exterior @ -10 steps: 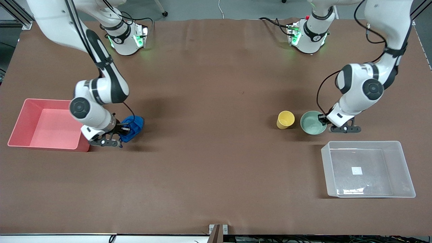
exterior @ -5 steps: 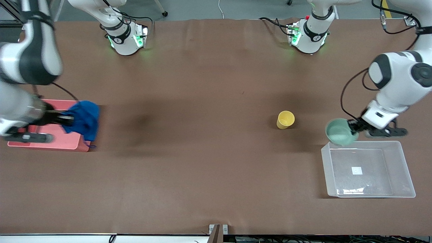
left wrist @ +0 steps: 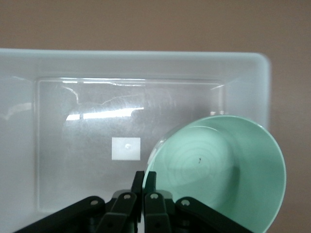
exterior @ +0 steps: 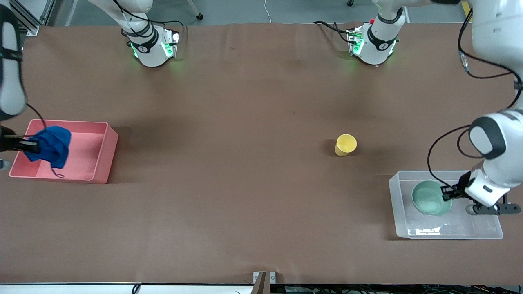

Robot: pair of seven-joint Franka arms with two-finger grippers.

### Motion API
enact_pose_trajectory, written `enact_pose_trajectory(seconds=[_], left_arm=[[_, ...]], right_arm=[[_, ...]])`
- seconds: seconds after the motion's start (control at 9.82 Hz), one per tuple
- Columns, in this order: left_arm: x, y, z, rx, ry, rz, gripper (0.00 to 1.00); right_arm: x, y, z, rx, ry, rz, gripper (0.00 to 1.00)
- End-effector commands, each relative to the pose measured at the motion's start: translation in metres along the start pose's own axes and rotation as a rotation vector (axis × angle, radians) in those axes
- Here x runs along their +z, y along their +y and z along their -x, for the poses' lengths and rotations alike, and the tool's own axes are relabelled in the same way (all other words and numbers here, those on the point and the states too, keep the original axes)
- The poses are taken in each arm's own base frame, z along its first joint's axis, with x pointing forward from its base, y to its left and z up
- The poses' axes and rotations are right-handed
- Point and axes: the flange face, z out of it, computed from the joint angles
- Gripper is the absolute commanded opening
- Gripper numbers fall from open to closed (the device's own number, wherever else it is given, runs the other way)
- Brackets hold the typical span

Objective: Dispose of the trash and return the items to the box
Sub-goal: 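Drop the cloth in the bin while the left gripper lowers the bowl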

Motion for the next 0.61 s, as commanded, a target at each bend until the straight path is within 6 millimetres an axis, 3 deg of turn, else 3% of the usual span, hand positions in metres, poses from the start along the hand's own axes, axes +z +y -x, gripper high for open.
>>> enact_pose_trajectory(seconds=[0.0,0.1,0.31,0.41,0.51], left_arm=[[0.074,-0.013,-0.004,0.008,-0.07,0.001,0.03],[0.089,-0.015,-0.001,-0.002,-0.07,0.003,0.05],[0.098,-0.015,0.001,-0.016,-0.061,0.011,0.18],[0.094,-0.015,0.0,-0.015,-0.055,0.011,0.37],[0.076,-0.016,-0.004,-0.002,-0.04,0.003,0.83]], right_arm=[[0.066,-0.009,0.013,-0.017,0.033,0.011,0.08],[0.092,-0.003,0.014,-0.014,0.02,0.006,0.26],[0.106,0.002,0.015,-0.022,0.027,0.005,0.92],[0.105,0.0,0.016,-0.028,0.016,0.0,1.0],[0.08,-0.008,0.012,-0.028,0.019,-0.006,1.0]])
